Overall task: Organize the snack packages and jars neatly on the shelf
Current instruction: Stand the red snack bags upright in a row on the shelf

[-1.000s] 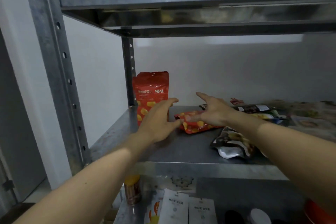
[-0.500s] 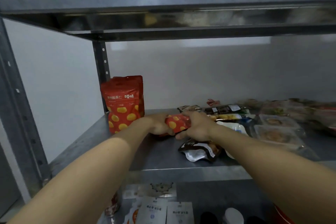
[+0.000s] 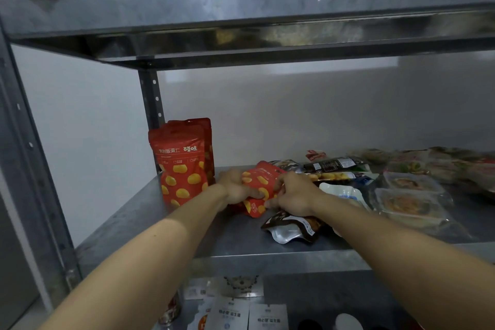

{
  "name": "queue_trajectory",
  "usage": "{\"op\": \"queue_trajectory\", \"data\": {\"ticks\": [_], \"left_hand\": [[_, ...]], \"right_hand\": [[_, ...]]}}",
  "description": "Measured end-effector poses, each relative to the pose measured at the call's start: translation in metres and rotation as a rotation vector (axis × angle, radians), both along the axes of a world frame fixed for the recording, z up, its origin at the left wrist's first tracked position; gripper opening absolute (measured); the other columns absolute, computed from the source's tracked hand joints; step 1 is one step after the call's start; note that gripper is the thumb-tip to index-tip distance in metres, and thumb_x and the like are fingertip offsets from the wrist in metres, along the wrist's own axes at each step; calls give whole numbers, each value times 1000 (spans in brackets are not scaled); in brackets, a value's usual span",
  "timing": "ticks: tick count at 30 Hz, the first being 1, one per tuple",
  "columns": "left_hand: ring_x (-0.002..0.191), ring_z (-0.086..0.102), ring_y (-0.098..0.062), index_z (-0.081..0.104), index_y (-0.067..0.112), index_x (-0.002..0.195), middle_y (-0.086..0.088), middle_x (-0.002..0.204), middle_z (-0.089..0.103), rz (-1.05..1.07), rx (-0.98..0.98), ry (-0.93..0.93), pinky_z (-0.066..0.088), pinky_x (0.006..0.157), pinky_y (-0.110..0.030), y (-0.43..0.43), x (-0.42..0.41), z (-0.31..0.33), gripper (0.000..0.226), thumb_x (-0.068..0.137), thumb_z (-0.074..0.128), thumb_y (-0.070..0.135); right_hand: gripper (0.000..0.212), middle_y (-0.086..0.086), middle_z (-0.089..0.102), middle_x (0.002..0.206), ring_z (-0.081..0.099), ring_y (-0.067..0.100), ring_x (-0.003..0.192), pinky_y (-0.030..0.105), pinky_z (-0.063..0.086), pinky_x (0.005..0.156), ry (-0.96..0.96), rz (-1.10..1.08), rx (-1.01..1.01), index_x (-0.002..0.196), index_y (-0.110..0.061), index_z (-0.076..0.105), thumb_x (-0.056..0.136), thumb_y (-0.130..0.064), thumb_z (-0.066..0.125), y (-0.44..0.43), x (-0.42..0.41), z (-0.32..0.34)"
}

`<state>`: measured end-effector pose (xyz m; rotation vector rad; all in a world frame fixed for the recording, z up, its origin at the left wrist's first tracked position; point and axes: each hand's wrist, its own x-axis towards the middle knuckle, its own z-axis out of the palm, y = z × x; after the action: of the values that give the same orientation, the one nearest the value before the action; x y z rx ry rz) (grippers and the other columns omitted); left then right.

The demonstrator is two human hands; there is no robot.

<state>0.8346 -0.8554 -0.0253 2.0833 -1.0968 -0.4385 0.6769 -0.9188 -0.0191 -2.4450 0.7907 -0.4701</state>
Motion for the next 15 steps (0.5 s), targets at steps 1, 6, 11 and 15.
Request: {"op": "queue_trajectory", "data": {"ticks": [1,6,11,15], "left_hand": [[101,64,-18,61,14,119,-3,113,68,0,-64,20,52,95,-38,1,-1,-3,63,64,88,27],[111,50,-22,41,11,128,-3,121,40,122,-267,-171,47,99,-37,17,-6,-5,82,63,88,29],[117,48,-17,31,27,121,1,122,42,72,-522,-88,47,100,-41,38,-14,-7,87,55,88,38],[116,52,-14,29,32,119,1,125,47,49,-609,17,50,96,-37,54,-17,-6,86,54,83,48]], "right_hand": [[28,3,62,83,57,16,83,22,44,62,-2,-6,3,78,-17,53,79,-27,79,1,0,0],[26,6,64,81,60,18,77,30,48,69,-106,-58,42,80,-9,60,82,-29,76,5,1,-1],[24,-1,70,100,64,14,94,17,46,67,-426,-58,272,105,-16,65,85,-27,73,13,7,1],[29,9,72,103,71,19,91,32,60,74,-676,20,595,110,-12,59,84,-10,73,29,14,9]]}}
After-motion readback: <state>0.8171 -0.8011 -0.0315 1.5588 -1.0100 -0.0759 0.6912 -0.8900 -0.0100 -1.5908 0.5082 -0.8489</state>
